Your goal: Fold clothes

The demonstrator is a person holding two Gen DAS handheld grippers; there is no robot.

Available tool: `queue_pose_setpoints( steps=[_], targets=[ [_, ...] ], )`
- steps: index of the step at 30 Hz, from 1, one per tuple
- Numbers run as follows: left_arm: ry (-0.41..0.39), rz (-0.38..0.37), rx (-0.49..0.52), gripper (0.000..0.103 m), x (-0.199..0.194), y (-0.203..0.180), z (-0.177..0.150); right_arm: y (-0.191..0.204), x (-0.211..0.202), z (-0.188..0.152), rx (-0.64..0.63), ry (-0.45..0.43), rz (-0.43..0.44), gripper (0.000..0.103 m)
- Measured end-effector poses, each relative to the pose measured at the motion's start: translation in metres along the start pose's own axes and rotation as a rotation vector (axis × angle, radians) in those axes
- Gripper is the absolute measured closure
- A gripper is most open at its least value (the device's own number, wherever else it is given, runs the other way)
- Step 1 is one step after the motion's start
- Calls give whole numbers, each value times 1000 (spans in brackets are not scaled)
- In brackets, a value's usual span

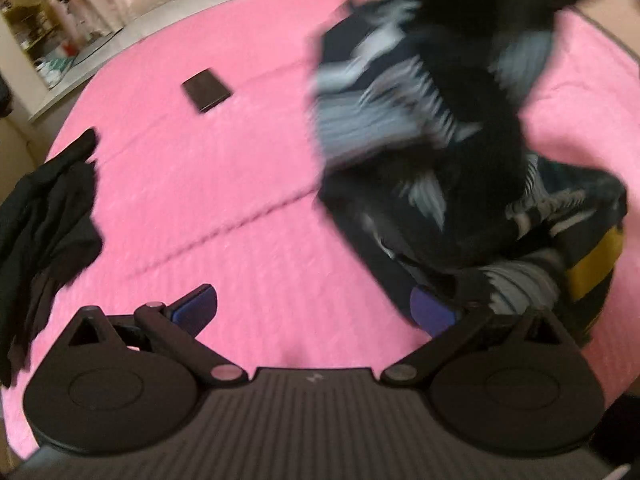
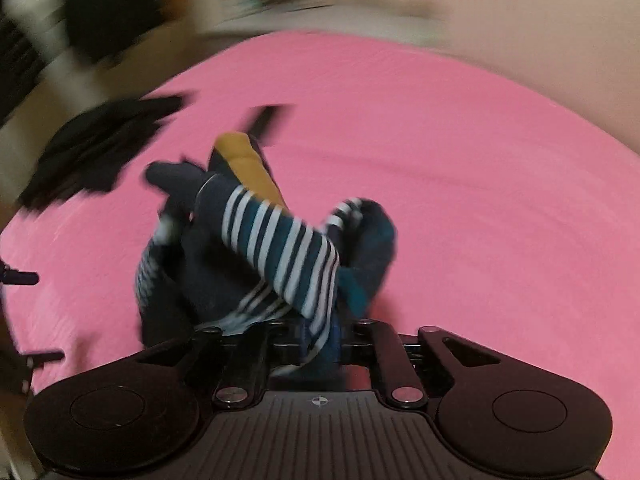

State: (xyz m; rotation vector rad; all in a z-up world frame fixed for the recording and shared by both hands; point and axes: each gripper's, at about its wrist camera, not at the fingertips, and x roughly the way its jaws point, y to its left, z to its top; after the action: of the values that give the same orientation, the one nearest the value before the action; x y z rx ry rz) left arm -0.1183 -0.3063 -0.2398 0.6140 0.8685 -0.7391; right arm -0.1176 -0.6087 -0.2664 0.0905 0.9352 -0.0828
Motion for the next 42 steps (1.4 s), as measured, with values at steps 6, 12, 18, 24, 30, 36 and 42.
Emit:
queue_pose_setpoints(
  steps=[6, 12, 18, 24, 30, 36, 42],
  targets=[
    [-13, -101, 36, 2, 22, -37, 42, -95, -104, -118, 311, 89, -336, 98],
    [-18, -212, 94, 2, 47, -81, 85, -134, -117, -192, 591, 212, -437, 90],
    [-4, -284, 258, 2, 82, -124, 105, -120, -134, -168, 341, 86, -392, 15],
    [85, -347, 272, 7, 132, -126, 109, -116, -91, -104, 25, 18, -104, 15],
    [167, -426, 166, 31, 159, -124, 101, -136, -31, -90, -57, 126, 77, 62],
    [179, -472, 99, 91, 160, -122, 98, -130, -91, -124, 11, 207, 19, 84],
    [55, -435, 64, 95, 112, -90, 110, -114, -151, -209, 106, 582, -38, 89]
  ],
)
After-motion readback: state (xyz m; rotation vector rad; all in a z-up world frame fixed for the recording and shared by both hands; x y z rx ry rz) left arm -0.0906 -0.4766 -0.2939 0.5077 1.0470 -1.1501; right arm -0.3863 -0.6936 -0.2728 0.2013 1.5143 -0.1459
